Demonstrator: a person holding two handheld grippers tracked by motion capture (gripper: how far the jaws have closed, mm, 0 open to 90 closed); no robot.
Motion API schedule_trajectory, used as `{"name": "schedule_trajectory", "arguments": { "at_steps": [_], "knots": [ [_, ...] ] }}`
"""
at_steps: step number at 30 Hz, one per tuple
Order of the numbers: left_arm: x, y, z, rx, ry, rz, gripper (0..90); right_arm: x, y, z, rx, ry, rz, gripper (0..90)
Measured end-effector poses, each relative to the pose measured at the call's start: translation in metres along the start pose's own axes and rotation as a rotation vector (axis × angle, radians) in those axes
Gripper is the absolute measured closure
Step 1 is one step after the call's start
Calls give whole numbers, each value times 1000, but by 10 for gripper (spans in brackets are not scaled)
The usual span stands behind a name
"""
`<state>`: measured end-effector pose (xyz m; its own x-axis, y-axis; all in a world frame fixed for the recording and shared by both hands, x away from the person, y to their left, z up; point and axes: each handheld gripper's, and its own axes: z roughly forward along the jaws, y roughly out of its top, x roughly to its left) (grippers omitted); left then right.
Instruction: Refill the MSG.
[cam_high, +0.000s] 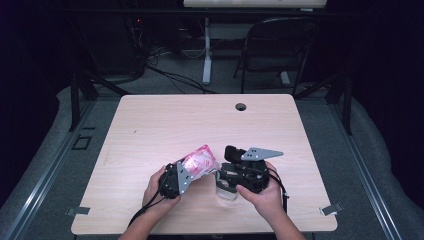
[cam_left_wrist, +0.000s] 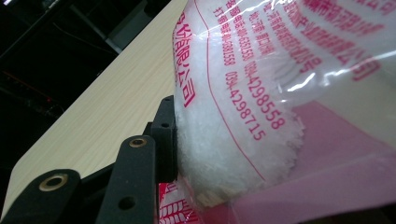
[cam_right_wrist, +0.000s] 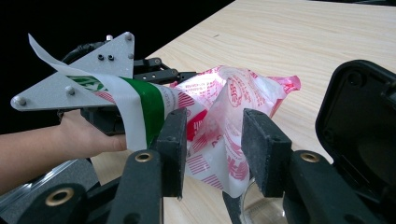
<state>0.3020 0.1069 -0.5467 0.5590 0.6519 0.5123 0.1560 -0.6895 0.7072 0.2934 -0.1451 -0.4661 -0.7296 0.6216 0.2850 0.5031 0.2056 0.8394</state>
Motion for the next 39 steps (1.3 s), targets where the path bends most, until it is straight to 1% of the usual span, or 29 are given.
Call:
{"name": "schedule_trajectory", "arguments": {
  "at_steps": [3, 5, 9, 10, 12, 15, 17, 18, 20, 21, 22, 27, 30, 33, 39],
  "knots": [
    [0, 1, 0, 2, 6, 12, 599, -1, 1, 1, 8, 4, -3, 653],
    [0, 1, 0, -7, 5, 7, 600, -1, 1, 0, 10, 14, 0, 701],
    [-3, 5, 0, -13, 21, 38, 601, -2, 1, -1, 0, 8, -5, 809],
    [-3, 6, 0, -14, 21, 38, 601, -2, 1, -2, 1, 7, -8, 822],
    [-3, 6, 0, -16, 30, 44, 601, -3, 1, -2, 1, 1, -8, 827],
    [-3, 6, 0, -19, 35, 48, 601, -3, 1, -2, -1, -7, 0, 777],
    [-3, 6, 1, -18, 38, 52, 601, -5, 2, -1, 7, -11, 7, 773],
    [-3, 6, 1, -19, 40, 54, 601, -6, 1, -1, 7, -11, 7, 780],
    [-4, 6, 1, -23, 43, 62, 601, -7, 1, 0, 14, -5, 9, 832],
    [-4, 6, 1, -26, 43, 63, 602, -7, 0, 0, 19, -11, 7, 891],
    [-4, 7, 1, -26, 42, 65, 602, -6, 0, 0, 19, -20, 0, 900],
    [-4, 7, 1, -28, 63, 90, 602, -6, 0, -1, 16, -37, -10, 900],
    [-3, 8, 0, -30, 78, 105, 603, -5, -1, -2, 12, -65, -23, 900],
    [-3, 9, -1, -35, 93, 129, 603, -5, -1, -3, 12, -90, -33, 900],
    [-2, 10, -4, -45, 117, 163, 605, -7, -1, -5, -1, -102, -27, 900]
  ]
}}
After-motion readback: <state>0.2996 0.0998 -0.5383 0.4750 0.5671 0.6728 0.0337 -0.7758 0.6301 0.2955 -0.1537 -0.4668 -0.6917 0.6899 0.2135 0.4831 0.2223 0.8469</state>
